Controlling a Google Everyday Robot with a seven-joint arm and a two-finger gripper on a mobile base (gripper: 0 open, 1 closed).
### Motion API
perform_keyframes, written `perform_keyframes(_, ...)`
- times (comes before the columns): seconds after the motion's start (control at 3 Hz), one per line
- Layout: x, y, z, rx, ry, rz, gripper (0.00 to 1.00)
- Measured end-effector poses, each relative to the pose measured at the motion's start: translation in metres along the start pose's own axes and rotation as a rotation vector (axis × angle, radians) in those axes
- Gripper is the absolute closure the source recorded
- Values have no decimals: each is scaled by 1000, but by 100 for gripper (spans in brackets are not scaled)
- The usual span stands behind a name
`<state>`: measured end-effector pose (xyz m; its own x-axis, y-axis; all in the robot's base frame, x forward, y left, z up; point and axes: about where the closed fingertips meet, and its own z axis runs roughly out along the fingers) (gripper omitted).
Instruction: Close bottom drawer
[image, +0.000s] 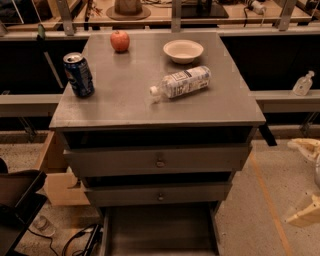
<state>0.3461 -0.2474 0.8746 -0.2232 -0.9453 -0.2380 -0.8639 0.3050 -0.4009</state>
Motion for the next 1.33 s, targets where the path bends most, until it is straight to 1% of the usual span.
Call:
perform_keyframes(0.33, -25, -9, -20, 64, 29, -52, 1)
perform_keyframes(0.67, -42, -10, -6, 122, 89, -91, 14)
perform_keyframes(1.0, -14, 9, 55, 105, 135, -82, 37)
perform_keyframes(1.33, 50, 50, 150, 31, 180, -60, 61)
